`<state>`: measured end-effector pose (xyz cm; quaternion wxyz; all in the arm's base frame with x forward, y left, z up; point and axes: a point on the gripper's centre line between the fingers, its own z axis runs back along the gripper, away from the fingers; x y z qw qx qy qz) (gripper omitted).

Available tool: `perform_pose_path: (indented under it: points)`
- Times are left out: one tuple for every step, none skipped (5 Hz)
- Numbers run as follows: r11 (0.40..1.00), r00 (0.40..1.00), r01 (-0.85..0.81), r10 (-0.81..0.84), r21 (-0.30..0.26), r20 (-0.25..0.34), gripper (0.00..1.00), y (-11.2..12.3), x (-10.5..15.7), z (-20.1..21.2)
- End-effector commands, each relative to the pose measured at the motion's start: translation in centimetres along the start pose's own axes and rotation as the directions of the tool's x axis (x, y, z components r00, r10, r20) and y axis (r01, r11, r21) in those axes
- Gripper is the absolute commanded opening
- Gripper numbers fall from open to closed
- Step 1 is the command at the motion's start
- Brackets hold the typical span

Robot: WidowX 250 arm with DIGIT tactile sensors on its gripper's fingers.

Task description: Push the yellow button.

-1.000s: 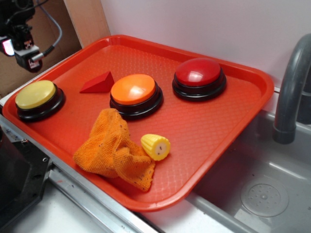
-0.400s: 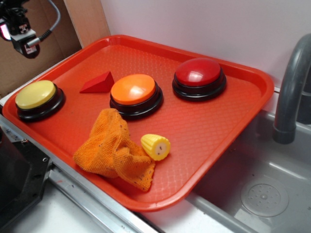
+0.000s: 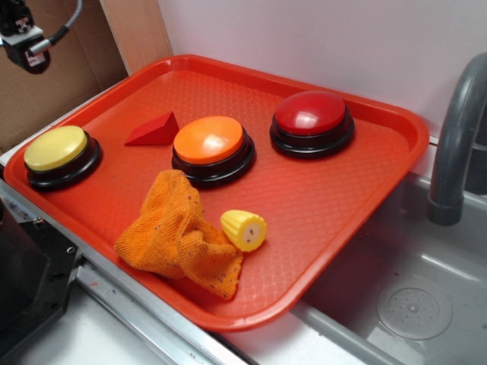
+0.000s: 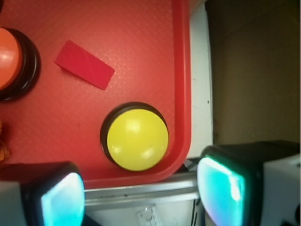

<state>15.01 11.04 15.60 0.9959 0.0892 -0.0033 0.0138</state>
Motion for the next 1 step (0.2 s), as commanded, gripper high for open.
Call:
perform_pose_path:
  points:
    - [0.999,0.997,-0.04,0.038,0.028,0.067,1.0,1.03,-0.47,2.85]
